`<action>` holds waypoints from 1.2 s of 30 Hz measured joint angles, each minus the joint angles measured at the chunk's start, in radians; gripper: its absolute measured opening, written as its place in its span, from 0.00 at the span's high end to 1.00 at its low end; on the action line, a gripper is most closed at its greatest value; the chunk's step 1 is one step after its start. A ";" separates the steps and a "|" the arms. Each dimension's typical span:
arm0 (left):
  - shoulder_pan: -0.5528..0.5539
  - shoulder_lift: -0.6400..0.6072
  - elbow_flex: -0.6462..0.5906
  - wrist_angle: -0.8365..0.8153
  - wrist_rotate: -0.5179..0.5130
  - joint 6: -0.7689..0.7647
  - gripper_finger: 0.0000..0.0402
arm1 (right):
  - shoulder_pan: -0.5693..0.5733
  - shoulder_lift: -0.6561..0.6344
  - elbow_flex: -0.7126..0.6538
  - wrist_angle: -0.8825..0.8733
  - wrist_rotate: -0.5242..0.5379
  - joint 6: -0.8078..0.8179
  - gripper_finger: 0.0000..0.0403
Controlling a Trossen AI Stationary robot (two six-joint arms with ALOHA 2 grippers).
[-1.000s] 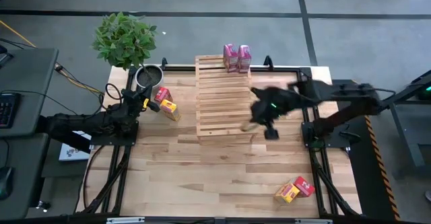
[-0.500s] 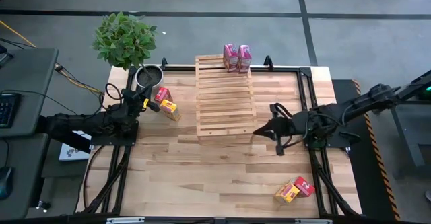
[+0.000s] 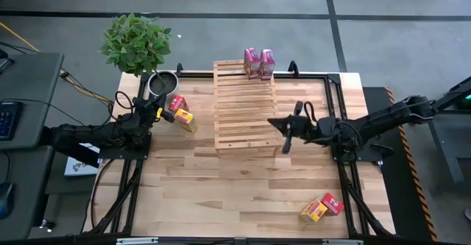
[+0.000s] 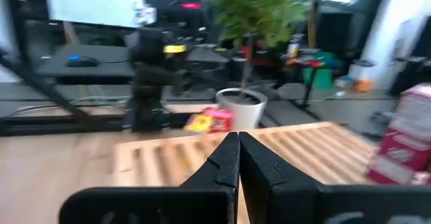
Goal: Stack cereal on shelf
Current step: Put the top yellow cereal box on the shelf
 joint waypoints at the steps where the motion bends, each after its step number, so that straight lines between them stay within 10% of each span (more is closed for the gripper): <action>1: 0.000 0.000 0.000 0.000 0.000 0.000 0.99 | -0.013 0.004 0.000 0.011 0.006 -0.011 1.00; 9: 0.001 -0.001 0.000 0.101 0.056 -0.067 0.99 | -0.091 0.018 0.000 -0.005 -0.011 0.046 1.00; 18: 0.000 0.020 0.044 0.284 0.884 0.039 0.99 | -0.096 0.018 0.000 -0.019 -0.015 0.159 1.00; 29: 0.018 0.513 0.535 -0.507 0.768 0.106 0.58 | -0.096 0.018 0.000 -0.024 -0.003 0.221 1.00; 36: 0.055 0.885 0.867 -1.023 0.864 0.229 0.35 | -0.096 0.018 0.000 -0.048 -0.004 0.229 1.00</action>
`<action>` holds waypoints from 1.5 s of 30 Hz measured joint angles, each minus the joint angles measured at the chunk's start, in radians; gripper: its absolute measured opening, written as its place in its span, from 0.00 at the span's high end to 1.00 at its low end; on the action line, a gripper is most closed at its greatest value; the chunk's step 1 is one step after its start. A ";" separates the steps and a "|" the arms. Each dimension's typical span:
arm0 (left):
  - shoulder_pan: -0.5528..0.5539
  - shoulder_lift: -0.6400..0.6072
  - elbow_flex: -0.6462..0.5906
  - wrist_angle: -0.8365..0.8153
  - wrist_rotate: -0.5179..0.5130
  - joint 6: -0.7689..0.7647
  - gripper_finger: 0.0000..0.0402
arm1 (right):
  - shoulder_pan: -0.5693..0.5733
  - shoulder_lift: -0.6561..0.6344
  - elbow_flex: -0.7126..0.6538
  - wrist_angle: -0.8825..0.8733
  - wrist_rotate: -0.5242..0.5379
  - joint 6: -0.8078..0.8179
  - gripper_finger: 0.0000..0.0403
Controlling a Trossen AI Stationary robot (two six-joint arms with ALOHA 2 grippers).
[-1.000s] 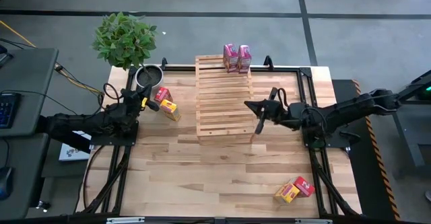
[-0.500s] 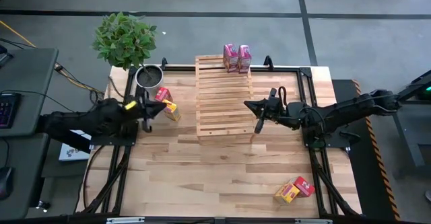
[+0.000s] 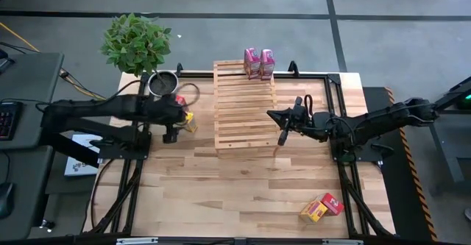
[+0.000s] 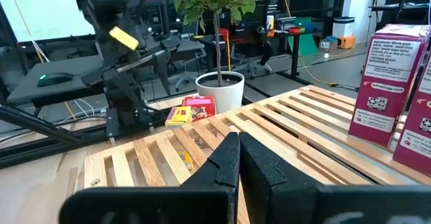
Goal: Stack cereal on shelf
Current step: Put the top yellow cereal box on the shelf
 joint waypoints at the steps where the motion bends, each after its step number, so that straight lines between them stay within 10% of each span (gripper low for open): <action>1: 0.002 0.040 0.035 -0.052 0.010 0.034 0.34 | 0.000 0.000 0.000 -0.002 0.000 0.000 1.00; 18: 0.085 0.362 0.183 -0.179 -0.018 0.512 0.33 | 0.000 0.000 0.000 -0.017 -0.003 0.014 1.00; 45: 0.252 0.454 0.182 -0.198 0.133 0.624 0.33 | 0.001 0.000 0.000 -0.030 -0.002 0.035 1.00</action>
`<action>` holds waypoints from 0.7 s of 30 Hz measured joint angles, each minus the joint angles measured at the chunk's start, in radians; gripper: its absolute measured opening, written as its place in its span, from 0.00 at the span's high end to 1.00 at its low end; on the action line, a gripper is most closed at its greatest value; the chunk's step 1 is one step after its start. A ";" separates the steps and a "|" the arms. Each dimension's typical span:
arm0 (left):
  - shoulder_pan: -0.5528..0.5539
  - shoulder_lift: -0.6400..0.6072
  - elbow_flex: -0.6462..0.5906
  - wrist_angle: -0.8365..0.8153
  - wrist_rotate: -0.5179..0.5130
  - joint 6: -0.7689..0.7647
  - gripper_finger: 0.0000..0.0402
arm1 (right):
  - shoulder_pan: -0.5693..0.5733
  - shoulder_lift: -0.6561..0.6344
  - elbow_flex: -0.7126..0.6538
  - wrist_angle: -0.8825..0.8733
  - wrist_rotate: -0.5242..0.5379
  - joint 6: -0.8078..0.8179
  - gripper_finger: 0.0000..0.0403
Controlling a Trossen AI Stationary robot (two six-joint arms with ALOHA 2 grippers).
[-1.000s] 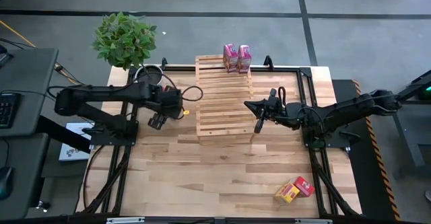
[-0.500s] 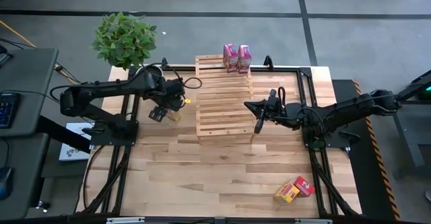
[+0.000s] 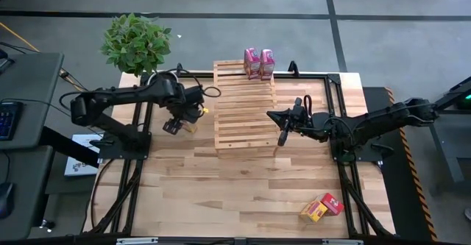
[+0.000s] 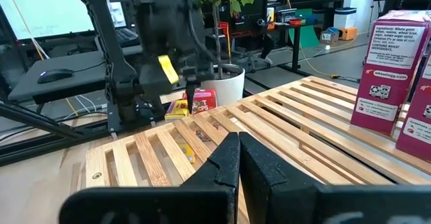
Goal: Stack cereal on shelf
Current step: Put the top yellow cereal box on the shelf
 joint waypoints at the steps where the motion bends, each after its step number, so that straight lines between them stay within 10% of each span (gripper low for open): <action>1: 0.000 0.017 0.000 -0.004 -0.005 0.001 0.33 | 0.000 0.000 0.000 -0.001 0.000 0.000 1.00; 12: -0.002 0.120 0.000 -0.004 0.001 -0.031 0.35 | 0.000 0.000 0.000 -0.002 0.000 0.002 1.00; 21: -0.021 0.099 0.014 -0.031 0.003 -0.056 0.62 | 0.000 0.000 0.000 -0.002 0.000 0.000 1.00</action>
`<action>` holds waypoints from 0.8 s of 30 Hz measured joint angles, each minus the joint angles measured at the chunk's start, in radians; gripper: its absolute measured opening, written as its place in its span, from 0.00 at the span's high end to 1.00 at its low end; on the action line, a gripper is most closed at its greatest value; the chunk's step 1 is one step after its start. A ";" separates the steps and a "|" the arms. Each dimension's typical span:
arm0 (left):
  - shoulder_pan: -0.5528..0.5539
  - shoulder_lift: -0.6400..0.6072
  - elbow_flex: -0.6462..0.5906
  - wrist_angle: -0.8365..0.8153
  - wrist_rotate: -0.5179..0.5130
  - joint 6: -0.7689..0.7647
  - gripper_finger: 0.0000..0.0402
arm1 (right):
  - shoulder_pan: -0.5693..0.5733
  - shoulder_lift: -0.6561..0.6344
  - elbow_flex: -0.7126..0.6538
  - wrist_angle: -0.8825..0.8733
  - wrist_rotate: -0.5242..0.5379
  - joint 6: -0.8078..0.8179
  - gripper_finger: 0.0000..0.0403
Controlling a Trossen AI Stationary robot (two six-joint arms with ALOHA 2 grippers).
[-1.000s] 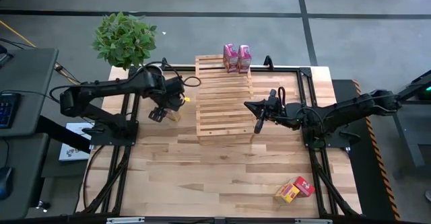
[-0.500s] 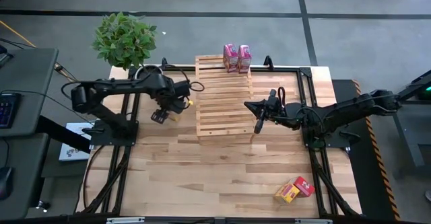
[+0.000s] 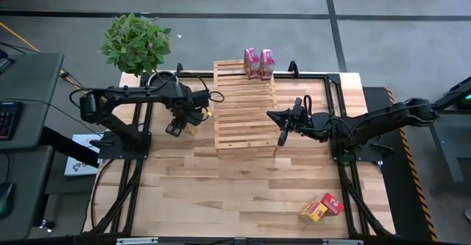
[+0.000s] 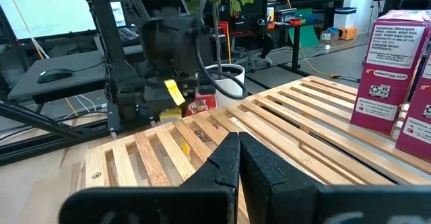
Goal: Stack cereal on shelf
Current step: Put the top yellow cereal box on the shelf
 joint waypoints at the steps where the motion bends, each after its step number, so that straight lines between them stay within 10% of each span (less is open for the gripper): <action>1: -0.007 -0.005 0.014 -0.017 0.001 -0.009 0.65 | 0.000 0.000 0.000 0.000 0.000 0.000 1.00; 15: -0.137 -0.046 0.493 -0.374 -0.126 -0.262 0.70 | 0.000 0.000 0.000 0.000 0.000 -0.001 1.00; 24: -0.177 0.001 0.853 -0.214 -0.210 -0.172 0.71 | 0.003 0.000 0.000 0.210 -0.001 -0.108 1.00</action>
